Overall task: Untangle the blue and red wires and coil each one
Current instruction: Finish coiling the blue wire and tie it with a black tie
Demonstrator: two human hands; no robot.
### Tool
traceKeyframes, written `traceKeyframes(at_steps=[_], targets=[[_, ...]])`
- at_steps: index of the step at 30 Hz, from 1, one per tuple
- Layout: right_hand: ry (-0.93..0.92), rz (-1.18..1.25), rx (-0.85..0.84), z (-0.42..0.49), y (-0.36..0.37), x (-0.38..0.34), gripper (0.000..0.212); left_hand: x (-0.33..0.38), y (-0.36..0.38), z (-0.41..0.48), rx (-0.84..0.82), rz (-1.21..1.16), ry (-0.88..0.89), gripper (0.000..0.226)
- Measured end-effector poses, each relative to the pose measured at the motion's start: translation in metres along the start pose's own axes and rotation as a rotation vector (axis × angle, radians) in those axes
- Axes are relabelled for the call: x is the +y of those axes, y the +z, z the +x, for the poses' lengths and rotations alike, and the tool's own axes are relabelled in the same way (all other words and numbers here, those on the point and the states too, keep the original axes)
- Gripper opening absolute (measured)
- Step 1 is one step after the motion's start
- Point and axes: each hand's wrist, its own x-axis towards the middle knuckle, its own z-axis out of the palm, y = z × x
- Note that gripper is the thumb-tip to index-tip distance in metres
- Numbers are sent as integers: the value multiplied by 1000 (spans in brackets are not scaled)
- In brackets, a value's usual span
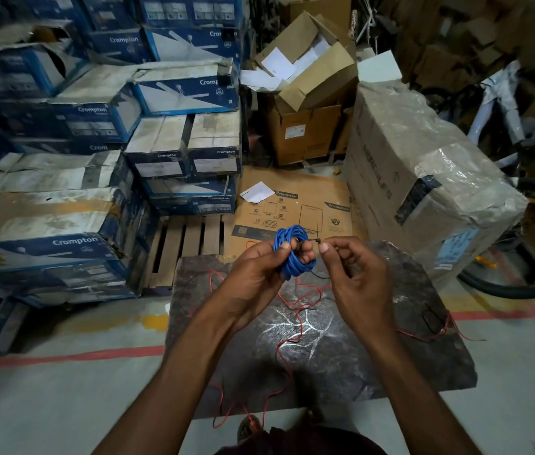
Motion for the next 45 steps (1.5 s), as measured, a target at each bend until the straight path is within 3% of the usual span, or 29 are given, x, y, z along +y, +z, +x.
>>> traceKeyframes(at_steps=[3,7,14,20,28,33,37,41,45], targets=[[-105,-122,11,0,-5,5,6,-2,4,-2,-31,-13,-25,11],[-169,-182,69,-6,-2,7,5,-9,18,-1,77,22,36,17],[-150,-214,127,-12,2,4,10,-20,28,6,161,25,128,17],[-101,-246,188,-10,-8,-2,22,-20,26,2,8,114,107,16],[-103,-297,151,-13,-11,-4,50,-24,32,9,128,54,194,10],[-36,-109,360,-14,-12,-12,40,-28,32,12,153,-7,198,10],[50,231,459,-10,-19,-21,31,-29,32,10,141,7,176,11],[167,542,470,-4,-30,-32,19,-27,32,7,114,33,163,10],[219,636,428,0,-40,-33,16,-27,32,5,45,66,159,15]])
